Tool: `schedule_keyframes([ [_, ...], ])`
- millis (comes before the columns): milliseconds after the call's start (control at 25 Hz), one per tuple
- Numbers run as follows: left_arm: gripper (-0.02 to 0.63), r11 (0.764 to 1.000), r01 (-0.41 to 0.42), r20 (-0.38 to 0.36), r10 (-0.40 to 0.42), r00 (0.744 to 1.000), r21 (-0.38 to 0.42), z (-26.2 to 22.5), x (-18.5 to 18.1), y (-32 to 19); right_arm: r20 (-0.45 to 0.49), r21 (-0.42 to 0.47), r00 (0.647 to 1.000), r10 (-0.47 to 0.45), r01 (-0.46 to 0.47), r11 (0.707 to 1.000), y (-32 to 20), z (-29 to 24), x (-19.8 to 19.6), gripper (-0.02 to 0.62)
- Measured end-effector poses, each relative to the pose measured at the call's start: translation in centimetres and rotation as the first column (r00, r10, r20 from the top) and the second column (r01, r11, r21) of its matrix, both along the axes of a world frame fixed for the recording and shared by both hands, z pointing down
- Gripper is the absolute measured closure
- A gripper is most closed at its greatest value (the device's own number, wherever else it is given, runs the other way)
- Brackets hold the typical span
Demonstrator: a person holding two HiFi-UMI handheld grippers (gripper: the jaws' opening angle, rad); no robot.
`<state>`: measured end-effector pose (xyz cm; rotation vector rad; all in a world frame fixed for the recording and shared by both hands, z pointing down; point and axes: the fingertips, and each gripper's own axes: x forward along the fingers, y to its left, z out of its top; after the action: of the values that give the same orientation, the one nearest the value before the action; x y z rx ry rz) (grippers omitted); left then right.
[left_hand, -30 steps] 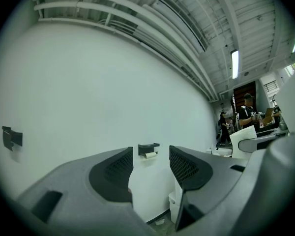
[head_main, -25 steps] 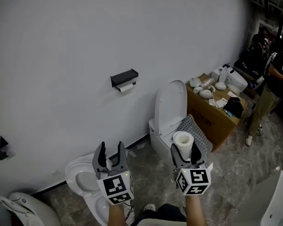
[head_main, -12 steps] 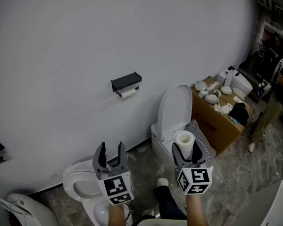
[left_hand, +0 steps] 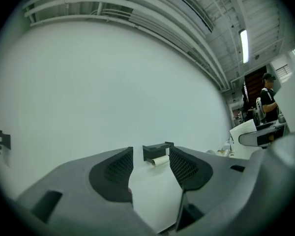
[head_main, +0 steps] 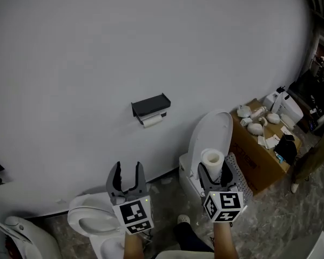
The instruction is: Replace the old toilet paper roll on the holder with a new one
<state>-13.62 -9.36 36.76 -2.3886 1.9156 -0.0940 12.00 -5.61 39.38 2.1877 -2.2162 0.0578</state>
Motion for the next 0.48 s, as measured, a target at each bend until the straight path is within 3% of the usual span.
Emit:
schedule_keyframes([
  [480, 0.396, 0.995, 0.099, 0.029, -0.099, 0.995, 0.016, -1.6, 5.2, -10.1, -0.008, 0.02, 0.994, -0.112, 0.112, 0.994, -12.9, -1.9, 5.2, 0.29],
])
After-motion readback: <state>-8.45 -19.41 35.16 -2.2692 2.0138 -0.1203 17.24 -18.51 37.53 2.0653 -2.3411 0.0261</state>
